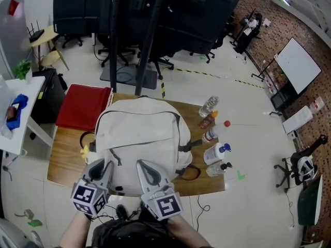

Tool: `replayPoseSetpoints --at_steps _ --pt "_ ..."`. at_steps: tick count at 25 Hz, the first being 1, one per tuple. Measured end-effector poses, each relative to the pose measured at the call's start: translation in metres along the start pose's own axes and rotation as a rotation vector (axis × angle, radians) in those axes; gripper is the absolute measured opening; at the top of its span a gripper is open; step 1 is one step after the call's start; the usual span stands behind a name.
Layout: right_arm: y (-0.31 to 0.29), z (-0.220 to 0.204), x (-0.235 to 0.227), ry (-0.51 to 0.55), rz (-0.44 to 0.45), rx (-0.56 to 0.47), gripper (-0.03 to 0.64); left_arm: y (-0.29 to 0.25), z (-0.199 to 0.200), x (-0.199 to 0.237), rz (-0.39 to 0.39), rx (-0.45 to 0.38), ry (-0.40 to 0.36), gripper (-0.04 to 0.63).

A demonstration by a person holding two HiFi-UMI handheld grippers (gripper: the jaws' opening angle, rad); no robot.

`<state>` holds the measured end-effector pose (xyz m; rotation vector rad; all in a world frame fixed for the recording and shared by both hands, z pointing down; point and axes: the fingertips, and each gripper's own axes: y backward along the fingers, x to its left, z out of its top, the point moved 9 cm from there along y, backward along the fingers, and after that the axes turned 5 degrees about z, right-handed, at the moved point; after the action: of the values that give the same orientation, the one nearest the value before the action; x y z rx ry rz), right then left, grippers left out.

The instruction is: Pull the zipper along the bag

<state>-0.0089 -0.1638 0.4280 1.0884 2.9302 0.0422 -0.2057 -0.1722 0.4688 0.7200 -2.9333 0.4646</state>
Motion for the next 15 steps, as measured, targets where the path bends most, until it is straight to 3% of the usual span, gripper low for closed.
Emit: replayPoseSetpoints --at_steps 8,15 --pt "-0.002 -0.002 0.0 -0.015 0.008 -0.004 0.006 0.003 0.004 0.0 0.009 -0.038 -0.022 0.037" --pt "-0.011 -0.009 0.004 -0.028 0.042 0.0 0.008 0.003 0.006 0.0 -0.01 -0.032 -0.033 0.035"
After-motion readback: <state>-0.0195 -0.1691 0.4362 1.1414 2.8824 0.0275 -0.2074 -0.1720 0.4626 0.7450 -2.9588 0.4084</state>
